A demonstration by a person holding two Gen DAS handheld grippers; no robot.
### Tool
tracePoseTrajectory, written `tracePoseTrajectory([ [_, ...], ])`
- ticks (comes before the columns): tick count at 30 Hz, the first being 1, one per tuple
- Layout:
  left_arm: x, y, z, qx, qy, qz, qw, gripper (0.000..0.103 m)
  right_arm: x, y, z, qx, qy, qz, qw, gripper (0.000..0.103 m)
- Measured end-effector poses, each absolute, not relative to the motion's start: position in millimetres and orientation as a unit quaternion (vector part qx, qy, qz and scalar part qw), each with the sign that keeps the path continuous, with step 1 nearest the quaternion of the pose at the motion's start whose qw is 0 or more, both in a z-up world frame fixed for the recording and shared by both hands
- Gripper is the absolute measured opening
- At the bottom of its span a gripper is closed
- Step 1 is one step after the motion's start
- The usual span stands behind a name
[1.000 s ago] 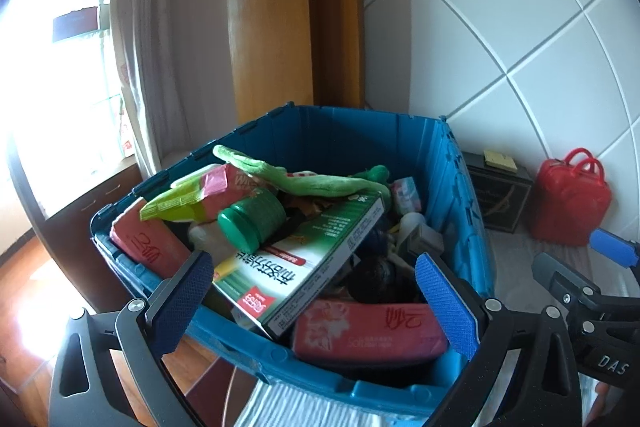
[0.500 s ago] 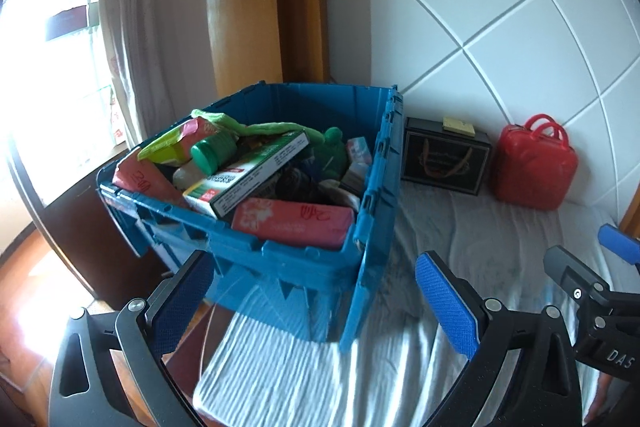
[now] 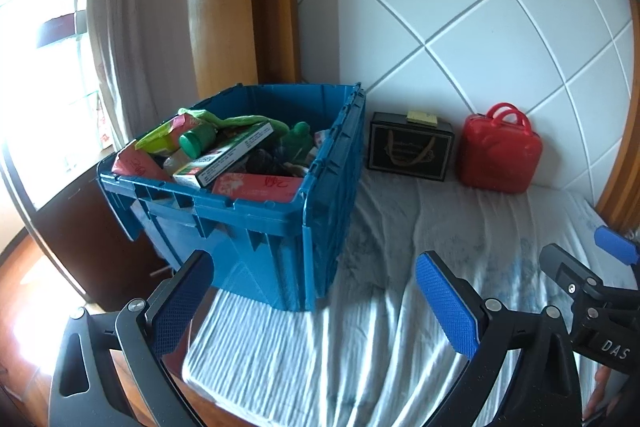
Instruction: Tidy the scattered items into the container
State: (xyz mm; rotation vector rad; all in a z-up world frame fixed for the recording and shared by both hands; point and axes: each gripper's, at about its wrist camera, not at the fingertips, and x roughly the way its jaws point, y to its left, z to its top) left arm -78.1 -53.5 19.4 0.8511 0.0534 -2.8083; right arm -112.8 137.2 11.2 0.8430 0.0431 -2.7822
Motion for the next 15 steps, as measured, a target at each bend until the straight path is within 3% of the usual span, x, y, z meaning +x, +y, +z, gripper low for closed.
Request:
tracePoseTrajectory([
  [15,-46,-52,16,0.288,0.010,-0.955,0.069,0.102,-72,149,4,0.299,-0.001,-0.952,0.069,0.103],
])
